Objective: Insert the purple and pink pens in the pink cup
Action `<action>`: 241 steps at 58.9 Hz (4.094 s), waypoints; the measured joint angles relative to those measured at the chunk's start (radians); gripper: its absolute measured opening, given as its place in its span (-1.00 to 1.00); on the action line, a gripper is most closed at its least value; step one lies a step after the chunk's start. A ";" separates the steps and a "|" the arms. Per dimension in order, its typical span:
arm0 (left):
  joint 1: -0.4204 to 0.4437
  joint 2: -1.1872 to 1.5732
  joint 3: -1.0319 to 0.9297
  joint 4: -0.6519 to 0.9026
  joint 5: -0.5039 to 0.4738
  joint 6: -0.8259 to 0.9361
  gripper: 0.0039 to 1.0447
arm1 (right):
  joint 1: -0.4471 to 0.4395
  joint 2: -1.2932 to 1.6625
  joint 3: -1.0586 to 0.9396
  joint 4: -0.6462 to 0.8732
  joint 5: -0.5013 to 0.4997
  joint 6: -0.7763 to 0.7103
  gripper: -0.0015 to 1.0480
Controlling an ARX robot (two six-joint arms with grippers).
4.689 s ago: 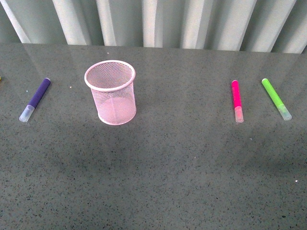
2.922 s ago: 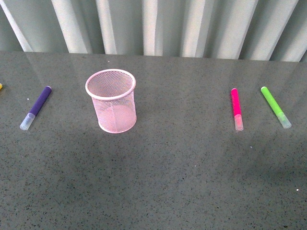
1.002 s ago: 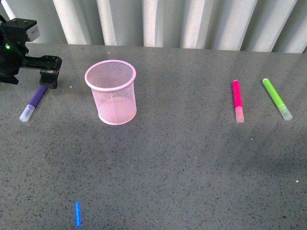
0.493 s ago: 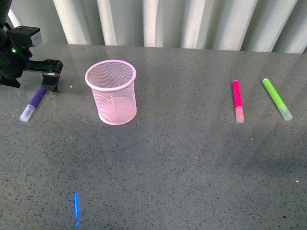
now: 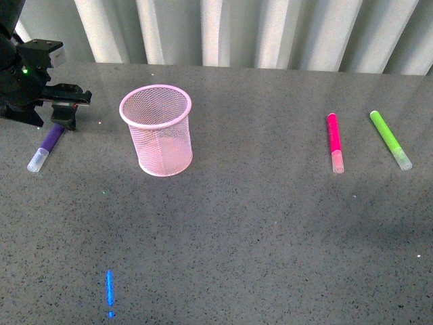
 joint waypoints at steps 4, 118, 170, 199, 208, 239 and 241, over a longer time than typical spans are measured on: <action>0.002 0.001 0.001 -0.005 0.003 0.000 -0.22 | 0.000 0.000 0.000 0.000 0.000 0.000 0.87; -0.441 -0.289 -0.874 1.808 -0.268 -0.288 -0.78 | 0.000 0.000 0.000 0.000 0.000 0.000 0.87; -0.402 -0.413 -0.907 1.441 -0.192 -0.339 0.59 | 0.000 0.000 0.000 0.000 -0.001 0.000 0.87; -0.286 -0.923 -1.043 0.651 0.047 -0.269 0.88 | 0.000 0.000 0.000 0.000 -0.002 0.000 0.87; -0.294 -0.894 -1.081 0.786 -0.017 -0.240 0.79 | 0.000 0.000 0.000 0.000 0.000 0.000 0.87; -0.182 -1.168 -1.487 1.457 -0.033 -0.143 -0.93 | 0.000 0.000 0.000 0.000 0.000 0.000 0.87; -0.175 -1.202 -1.499 1.437 -0.027 -0.141 -0.94 | 0.000 0.000 0.000 0.000 0.000 0.000 0.87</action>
